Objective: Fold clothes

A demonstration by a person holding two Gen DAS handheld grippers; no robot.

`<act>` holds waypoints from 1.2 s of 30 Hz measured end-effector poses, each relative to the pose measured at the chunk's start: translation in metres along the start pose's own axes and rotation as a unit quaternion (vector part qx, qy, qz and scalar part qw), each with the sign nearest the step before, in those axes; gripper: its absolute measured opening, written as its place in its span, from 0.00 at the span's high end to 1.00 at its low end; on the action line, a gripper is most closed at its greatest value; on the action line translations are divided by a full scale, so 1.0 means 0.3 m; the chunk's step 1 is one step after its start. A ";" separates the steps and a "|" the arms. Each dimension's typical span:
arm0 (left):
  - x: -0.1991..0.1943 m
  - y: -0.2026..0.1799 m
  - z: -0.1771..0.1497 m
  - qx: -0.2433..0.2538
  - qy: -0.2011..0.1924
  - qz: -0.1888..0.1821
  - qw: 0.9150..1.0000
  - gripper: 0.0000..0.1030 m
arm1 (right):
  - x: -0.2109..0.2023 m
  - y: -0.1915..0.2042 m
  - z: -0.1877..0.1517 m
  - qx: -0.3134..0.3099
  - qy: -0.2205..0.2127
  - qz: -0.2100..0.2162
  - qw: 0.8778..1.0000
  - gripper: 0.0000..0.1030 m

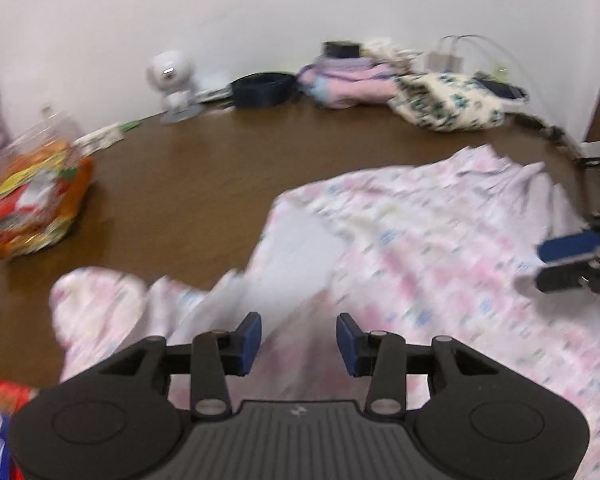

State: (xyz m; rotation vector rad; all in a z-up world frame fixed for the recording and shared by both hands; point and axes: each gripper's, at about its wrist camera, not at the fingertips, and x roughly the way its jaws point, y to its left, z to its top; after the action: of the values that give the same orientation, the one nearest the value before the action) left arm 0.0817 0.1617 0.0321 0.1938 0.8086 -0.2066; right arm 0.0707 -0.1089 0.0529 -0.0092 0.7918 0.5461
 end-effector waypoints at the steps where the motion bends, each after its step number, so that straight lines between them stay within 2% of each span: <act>1: -0.004 0.008 -0.015 -0.002 -0.002 0.001 1.000 0.61 | 0.002 0.019 -0.019 -0.004 0.001 0.008 1.000 0.63; 4: -0.009 0.035 -0.048 -0.014 -0.006 -0.003 1.000 0.61 | 0.011 0.050 -0.067 -0.019 -0.006 0.020 1.000 0.67; 6: -0.015 0.049 -0.064 -0.024 -0.014 -0.003 1.000 0.61 | 0.007 0.066 -0.083 -0.036 -0.015 0.006 0.999 0.99; 8: -0.017 0.062 -0.066 -0.031 -0.015 -0.001 0.999 0.60 | -0.001 0.074 -0.090 -0.046 -0.014 -0.006 0.999 1.00; 12: -0.014 0.094 -0.071 -0.046 -0.020 -0.004 0.999 0.57 | -0.093 0.034 -0.099 -0.020 -0.027 0.016 0.999 1.00; 16: -0.027 0.096 -0.073 -0.049 -0.021 0.003 0.999 0.57 | -0.087 0.012 -0.131 -0.019 -0.003 0.009 1.000 0.99; 17: -0.035 0.093 -0.072 -0.051 -0.020 0.009 0.998 0.57 | -0.085 0.025 -0.140 -0.026 0.001 0.006 1.000 0.94; 20: -0.116 0.047 -0.076 -0.047 -0.040 0.000 0.998 0.55 | -0.111 0.064 -0.171 -0.042 -0.001 0.012 0.999 0.66; 21: -0.147 0.024 -0.083 -0.043 -0.052 -0.015 0.998 0.48 | -0.123 0.070 -0.182 -0.047 -0.005 0.014 0.999 0.67; 22: -0.166 -0.004 -0.093 -0.038 -0.057 -0.026 0.997 0.46 | -0.132 0.074 -0.191 -0.050 -0.010 0.015 0.999 0.67; 25: -0.172 -0.100 -0.128 -0.005 -0.049 -0.024 0.999 0.47 | -0.128 0.076 -0.192 -0.039 -0.014 0.006 0.999 0.70; 27: -0.157 -0.130 -0.150 0.005 -0.038 -0.016 0.999 0.51 | -0.114 0.081 -0.192 -0.046 -0.007 0.002 0.999 0.92; 29: -0.142 -0.127 -0.172 0.004 -0.028 -0.002 1.000 0.57 | -0.113 0.097 -0.204 -0.068 -0.005 -0.010 0.998 0.92; 30: -0.144 -0.115 -0.182 -0.004 -0.030 0.001 1.000 0.56 | -0.119 0.097 -0.206 -0.070 -0.004 -0.019 0.997 0.92; 33: -0.172 -0.074 -0.206 -0.030 -0.033 0.028 0.999 0.58 | -0.175 0.069 -0.214 -0.064 -0.022 -0.043 0.997 0.86; 34: -0.196 -0.070 -0.215 -0.038 -0.039 0.028 0.998 0.58 | -0.208 0.061 -0.223 -0.071 -0.029 -0.041 0.996 0.85; 36: -0.271 -0.089 -0.243 -0.046 -0.057 -0.007 0.997 0.57 | -0.276 0.052 -0.249 -0.091 -0.038 -0.035 0.995 0.81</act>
State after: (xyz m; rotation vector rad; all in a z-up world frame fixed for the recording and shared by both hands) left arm -0.0302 0.1630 0.0400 0.0889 0.7052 -0.1904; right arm -0.0342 -0.1492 0.0589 -0.1823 0.6625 0.5480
